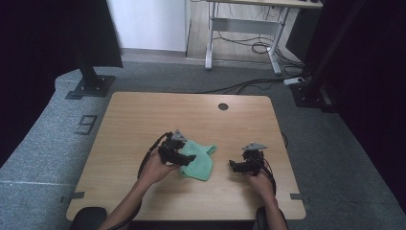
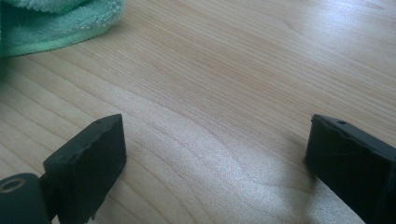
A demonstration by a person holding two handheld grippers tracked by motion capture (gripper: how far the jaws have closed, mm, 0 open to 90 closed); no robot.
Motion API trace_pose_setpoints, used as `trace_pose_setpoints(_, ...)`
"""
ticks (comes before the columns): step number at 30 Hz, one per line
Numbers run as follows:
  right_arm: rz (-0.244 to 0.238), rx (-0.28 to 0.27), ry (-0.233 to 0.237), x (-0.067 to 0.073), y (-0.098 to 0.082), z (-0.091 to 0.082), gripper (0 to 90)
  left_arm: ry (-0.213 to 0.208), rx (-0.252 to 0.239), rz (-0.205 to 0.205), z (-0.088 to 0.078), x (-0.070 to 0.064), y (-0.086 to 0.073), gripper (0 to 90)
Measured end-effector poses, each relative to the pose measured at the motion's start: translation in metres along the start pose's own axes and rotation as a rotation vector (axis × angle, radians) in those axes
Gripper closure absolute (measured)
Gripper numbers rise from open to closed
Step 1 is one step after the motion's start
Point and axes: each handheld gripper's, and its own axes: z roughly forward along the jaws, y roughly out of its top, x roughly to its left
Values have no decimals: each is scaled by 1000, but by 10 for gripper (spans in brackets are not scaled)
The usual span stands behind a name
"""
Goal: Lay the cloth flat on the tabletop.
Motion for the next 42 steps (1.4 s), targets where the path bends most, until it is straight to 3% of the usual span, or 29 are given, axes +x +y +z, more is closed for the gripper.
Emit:
trace_pose_setpoints(8, -3, 1, 1, 0, 0, 0, 43, -51, 9, 47, 28, -23, 18, 395)
trace_pose_setpoints(11, -5, 1, 3, 0, 0, 0, 41, -74, 16, 45, 38, -29, 18, 426)
trace_pose_setpoints(16, -4, 2, 4, 0, 0, 0, 41, -74, 44, 52, 60, -36, 10, 495)
trace_pose_setpoints(24, -3, 2, 4, 0, 0, 0, 41, -51, 96, 80, 80, -41, -6, 545)
trace_pose_setpoints(32, -3, 2, 4, 0, 0, 0, 41, -17, 104, 112, 84, -45, -11, 571)
trace_pose_setpoints(34, -3, 3, 2, 1, 0, 0, 38, -11, 102, 102, 83, -46, -12, 593)
trace_pose_setpoints(42, -4, 5, 2, 1, 0, 1, 28, -3, 104, 46, 80, -38, -13, 844)
